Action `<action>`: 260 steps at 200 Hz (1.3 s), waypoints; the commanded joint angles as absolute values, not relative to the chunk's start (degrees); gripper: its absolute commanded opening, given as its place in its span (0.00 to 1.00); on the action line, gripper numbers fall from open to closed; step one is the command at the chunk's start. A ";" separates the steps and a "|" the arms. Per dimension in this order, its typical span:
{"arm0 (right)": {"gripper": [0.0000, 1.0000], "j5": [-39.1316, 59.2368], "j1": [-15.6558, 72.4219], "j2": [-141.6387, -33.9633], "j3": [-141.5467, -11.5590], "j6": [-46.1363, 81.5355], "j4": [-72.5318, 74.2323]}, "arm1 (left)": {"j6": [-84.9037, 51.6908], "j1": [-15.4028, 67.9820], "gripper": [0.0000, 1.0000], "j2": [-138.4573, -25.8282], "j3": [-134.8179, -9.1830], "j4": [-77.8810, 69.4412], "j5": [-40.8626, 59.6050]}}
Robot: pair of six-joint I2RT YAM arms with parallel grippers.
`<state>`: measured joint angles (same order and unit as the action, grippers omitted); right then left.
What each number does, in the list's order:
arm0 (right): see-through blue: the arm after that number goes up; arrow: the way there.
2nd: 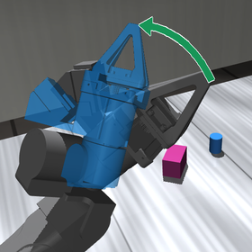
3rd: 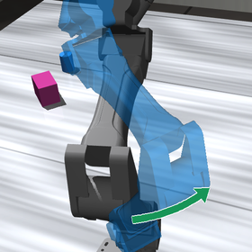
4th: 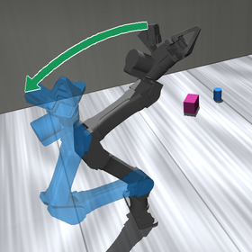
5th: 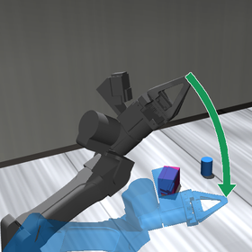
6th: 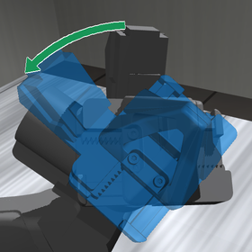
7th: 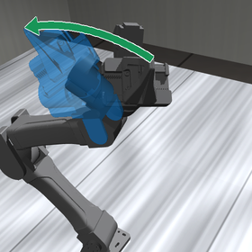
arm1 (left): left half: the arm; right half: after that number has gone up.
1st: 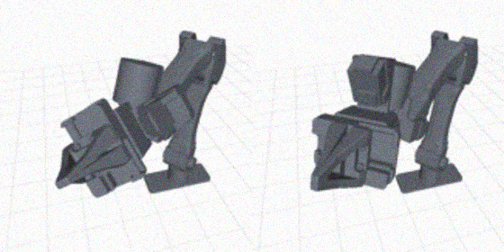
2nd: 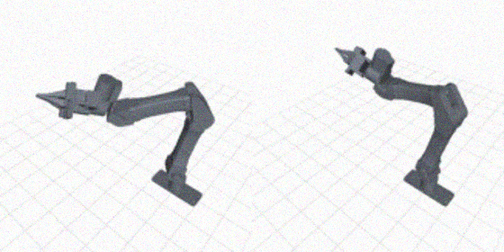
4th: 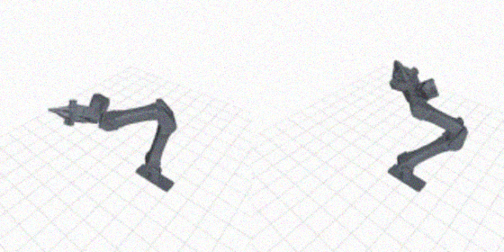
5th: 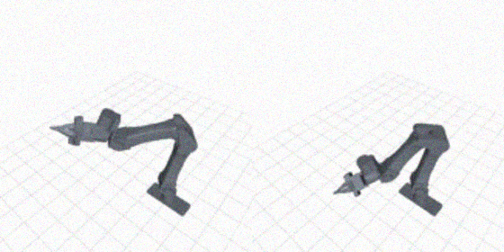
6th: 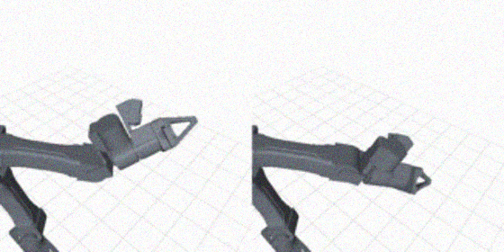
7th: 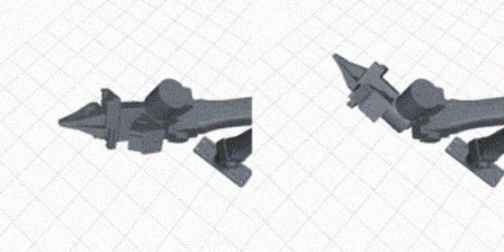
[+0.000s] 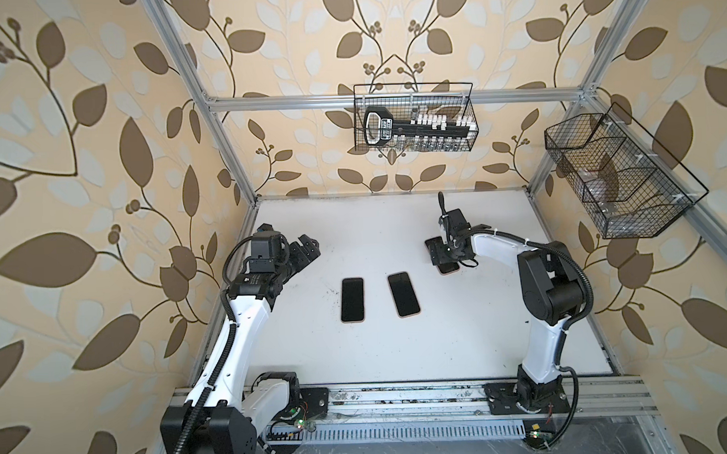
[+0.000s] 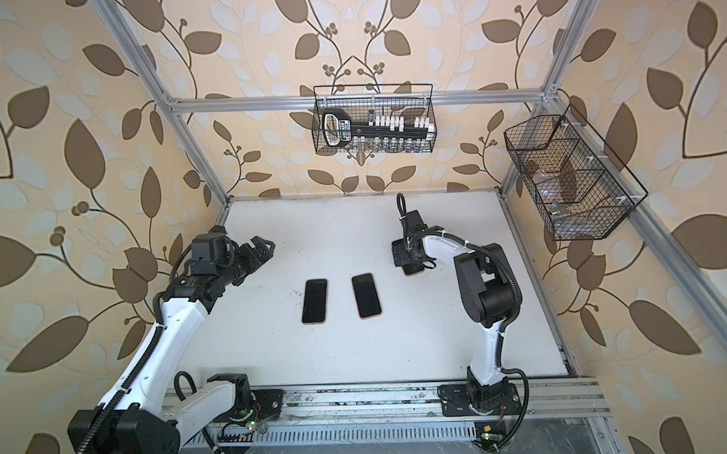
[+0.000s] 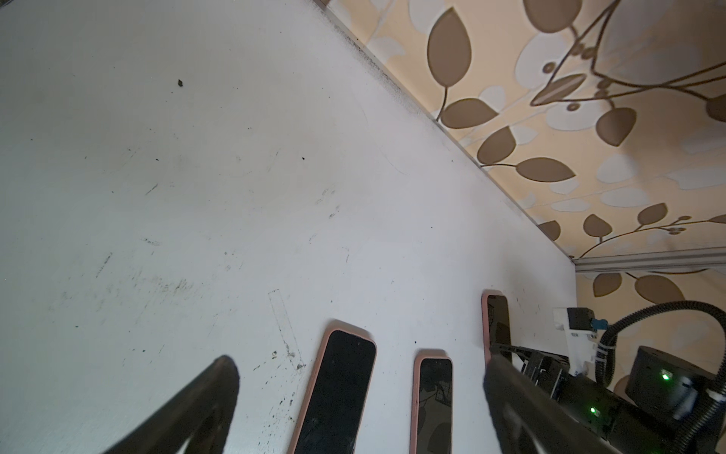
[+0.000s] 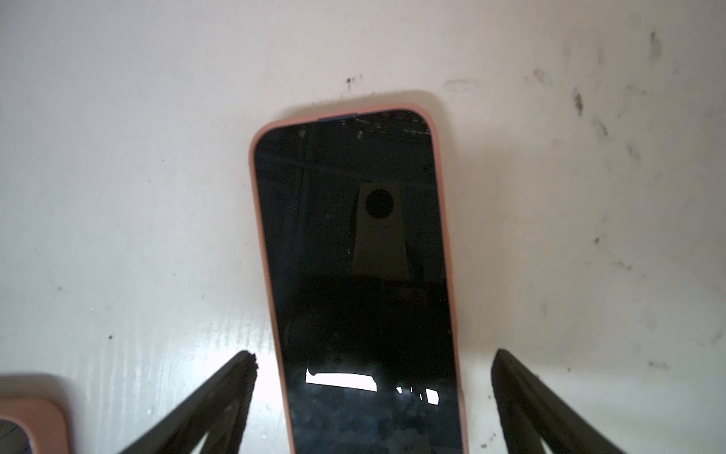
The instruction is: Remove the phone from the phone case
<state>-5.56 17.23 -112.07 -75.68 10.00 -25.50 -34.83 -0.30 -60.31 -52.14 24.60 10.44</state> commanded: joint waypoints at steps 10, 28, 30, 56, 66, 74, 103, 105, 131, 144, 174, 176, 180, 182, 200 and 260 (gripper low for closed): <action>0.92 -5.70 17.29 -114.37 -78.20 8.77 -27.74 | -35.51 0.18 0.99 -60.28 -51.68 23.29 10.07; 0.92 -6.00 17.46 -114.94 -78.79 8.56 -28.17 | -35.45 0.23 0.99 -60.29 -51.68 23.21 10.15; 0.92 -6.01 17.46 -115.02 -78.85 8.53 -28.18 | -35.43 0.19 0.99 -60.29 -51.68 23.25 10.12; 0.92 -6.17 17.49 -115.66 -79.23 8.35 -28.67 | -35.42 0.18 0.99 -60.43 -51.77 23.33 10.20; 0.92 -6.57 17.57 -115.71 -79.07 8.21 -28.79 | -35.42 0.22 0.99 -60.47 -51.77 23.32 10.20; 0.92 -6.67 17.64 -115.74 -79.11 8.09 -28.97 | -35.41 0.22 0.99 -60.47 -51.69 23.23 10.17; 0.90 -6.89 17.74 -116.28 -79.23 7.56 -29.55 | -35.41 0.18 0.99 -60.93 -51.64 22.88 10.28; 0.90 -6.95 17.75 -116.34 -79.20 7.52 -29.60 | -35.42 0.18 0.99 -60.98 -51.56 22.88 10.28; 0.90 -7.91 18.00 -116.78 -79.12 6.98 -30.12 | -35.76 0.20 0.99 -61.60 -51.42 22.25 10.88; 0.90 -7.62 18.01 -116.96 -79.11 6.74 -30.28 | -35.95 0.18 0.99 -61.94 -51.41 22.02 11.24; 0.88 -7.43 18.24 -117.43 -79.40 6.32 -30.64 | -36.01 0.16 0.99 -62.48 -51.42 21.63 11.73; 0.88 -7.46 18.27 -117.49 -79.46 6.28 -30.66 | -36.03 0.17 0.99 -62.53 -51.42 21.56 11.70; 0.87 -7.54 18.28 -117.66 -79.47 6.13 -30.78 | -36.03 0.18 0.99 -62.58 -51.48 21.62 11.69; 0.87 -7.53 18.33 -117.72 -79.50 6.08 -30.88 | -36.04 0.22 0.99 -62.64 -51.50 21.51 11.69; 0.81 -7.80 18.31 -118.04 -79.45 5.82 -31.03 | -36.03 0.18 0.99 -62.97 -51.66 21.54 11.86; 0.68 -8.15 18.49 -116.25 -79.14 5.63 -30.51 | -35.69 0.20 0.99 -63.37 -51.94 22.02 12.41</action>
<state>-7.16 18.26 -115.68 -78.56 6.98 -28.62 -35.16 -0.30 -63.33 -51.75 23.31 11.51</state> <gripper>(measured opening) 0.725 0.987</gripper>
